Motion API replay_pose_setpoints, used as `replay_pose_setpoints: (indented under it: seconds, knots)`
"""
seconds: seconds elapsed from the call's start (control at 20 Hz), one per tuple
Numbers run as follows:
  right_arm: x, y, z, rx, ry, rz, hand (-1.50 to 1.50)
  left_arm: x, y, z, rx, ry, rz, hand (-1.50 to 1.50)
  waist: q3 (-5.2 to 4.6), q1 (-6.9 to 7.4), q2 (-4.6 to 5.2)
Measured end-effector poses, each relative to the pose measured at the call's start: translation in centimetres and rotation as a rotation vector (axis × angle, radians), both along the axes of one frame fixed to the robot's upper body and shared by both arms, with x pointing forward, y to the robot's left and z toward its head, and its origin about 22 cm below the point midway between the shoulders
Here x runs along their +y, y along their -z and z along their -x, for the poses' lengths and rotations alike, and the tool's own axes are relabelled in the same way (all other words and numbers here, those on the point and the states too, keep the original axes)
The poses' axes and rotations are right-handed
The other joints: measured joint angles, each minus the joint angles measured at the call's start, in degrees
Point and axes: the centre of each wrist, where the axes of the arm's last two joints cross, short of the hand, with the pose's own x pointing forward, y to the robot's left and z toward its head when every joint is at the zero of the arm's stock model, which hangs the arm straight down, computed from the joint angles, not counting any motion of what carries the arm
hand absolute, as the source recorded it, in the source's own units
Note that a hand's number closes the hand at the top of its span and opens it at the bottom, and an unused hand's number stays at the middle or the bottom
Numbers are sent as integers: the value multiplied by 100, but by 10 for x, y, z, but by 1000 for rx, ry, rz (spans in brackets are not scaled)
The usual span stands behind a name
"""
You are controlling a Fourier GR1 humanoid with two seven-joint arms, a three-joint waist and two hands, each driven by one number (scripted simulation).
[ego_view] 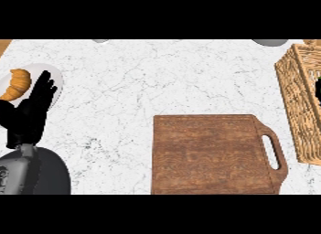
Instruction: Pick the lemon from the cutting board and place it in the basket
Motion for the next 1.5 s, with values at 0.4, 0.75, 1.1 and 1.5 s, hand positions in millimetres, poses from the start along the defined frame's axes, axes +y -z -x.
replay_pose_setpoints:
  seconds: [0.4,0.75,1.1,1.5]
  knots:
    - [-16,-25,0,-140,-49,345,150,-10,-3,-1,-3,11,-3,0,1,28,15]
    - [-16,-15,-10,-327,-61,666,150,-11,-3,1,-8,14,-7,0,2,68,19]
    - [-21,-5,-38,-337,-56,729,150,-6,-1,-3,-6,7,-5,0,0,24,7]
    - [-24,1,-51,-148,-82,834,150,-7,-10,1,1,8,-5,0,-2,21,1]
